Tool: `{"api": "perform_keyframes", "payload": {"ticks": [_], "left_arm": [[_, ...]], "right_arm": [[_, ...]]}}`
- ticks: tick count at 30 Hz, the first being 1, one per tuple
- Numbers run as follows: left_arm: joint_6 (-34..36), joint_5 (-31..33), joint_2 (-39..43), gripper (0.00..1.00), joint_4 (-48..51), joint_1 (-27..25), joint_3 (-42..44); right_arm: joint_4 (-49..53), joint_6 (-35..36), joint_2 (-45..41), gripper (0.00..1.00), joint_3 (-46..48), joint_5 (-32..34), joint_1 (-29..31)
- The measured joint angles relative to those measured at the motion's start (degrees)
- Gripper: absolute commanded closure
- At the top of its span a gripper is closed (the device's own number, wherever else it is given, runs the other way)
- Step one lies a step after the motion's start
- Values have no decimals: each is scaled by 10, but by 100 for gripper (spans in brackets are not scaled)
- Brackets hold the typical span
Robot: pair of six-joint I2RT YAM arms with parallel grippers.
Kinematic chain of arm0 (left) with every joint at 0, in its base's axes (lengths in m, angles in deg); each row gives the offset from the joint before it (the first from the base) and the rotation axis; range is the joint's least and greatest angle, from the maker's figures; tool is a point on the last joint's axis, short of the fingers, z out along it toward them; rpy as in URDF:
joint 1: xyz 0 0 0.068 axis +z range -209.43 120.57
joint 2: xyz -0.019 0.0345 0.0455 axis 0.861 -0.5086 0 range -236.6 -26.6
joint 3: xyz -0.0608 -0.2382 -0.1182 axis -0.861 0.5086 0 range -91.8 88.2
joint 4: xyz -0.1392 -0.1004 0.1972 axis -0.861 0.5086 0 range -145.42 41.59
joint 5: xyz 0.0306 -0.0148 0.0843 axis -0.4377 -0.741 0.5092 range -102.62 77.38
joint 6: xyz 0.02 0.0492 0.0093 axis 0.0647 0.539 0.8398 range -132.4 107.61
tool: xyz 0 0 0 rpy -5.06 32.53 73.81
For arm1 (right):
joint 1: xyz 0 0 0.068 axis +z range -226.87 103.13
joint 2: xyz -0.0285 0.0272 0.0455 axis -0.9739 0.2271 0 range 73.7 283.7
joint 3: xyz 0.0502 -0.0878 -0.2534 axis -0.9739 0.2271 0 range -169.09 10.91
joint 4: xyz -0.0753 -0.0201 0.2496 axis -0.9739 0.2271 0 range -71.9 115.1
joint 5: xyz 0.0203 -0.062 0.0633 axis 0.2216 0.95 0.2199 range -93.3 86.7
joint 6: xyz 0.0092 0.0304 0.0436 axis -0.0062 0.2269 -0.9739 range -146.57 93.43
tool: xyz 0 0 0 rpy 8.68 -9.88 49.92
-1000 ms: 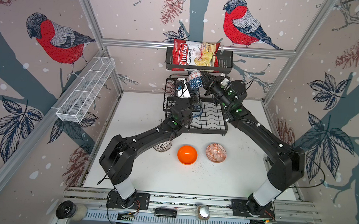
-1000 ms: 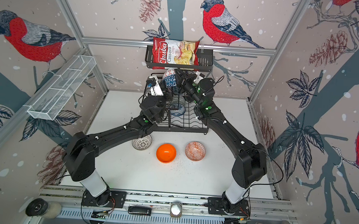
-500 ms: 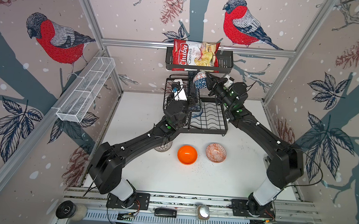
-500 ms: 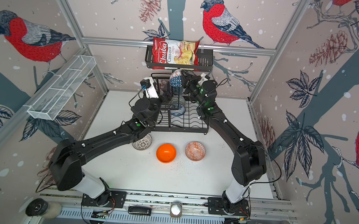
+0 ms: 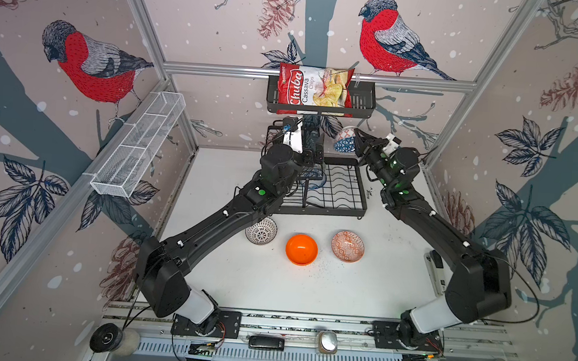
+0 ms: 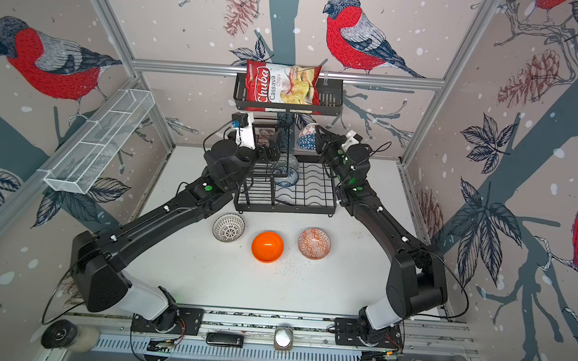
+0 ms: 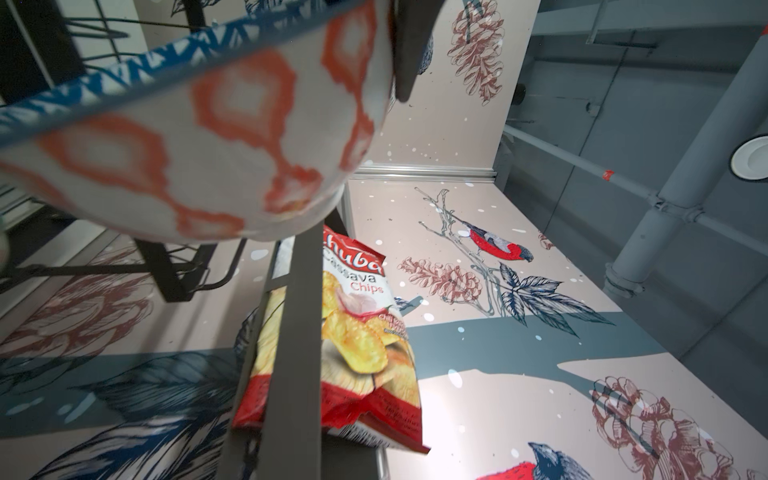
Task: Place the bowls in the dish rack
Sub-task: 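Lower the blue-triangle bowl into the rack slots beside the blue floral bowl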
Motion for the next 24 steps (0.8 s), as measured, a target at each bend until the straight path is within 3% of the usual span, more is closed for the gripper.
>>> {"api": "perform_keyframes", "payload": {"ticks": [8, 15, 24], "left_arm": [[60, -102, -66, 1, 180, 15, -109], [111, -123, -18, 2, 211, 23, -39], [138, -121, -16, 1, 195, 26, -5]], "right_arm": [[-9, 17, -21, 100, 113, -14, -38], [-38, 32, -7, 100, 170, -20, -38], [-83, 30, 81, 100, 184, -20, 9]]}}
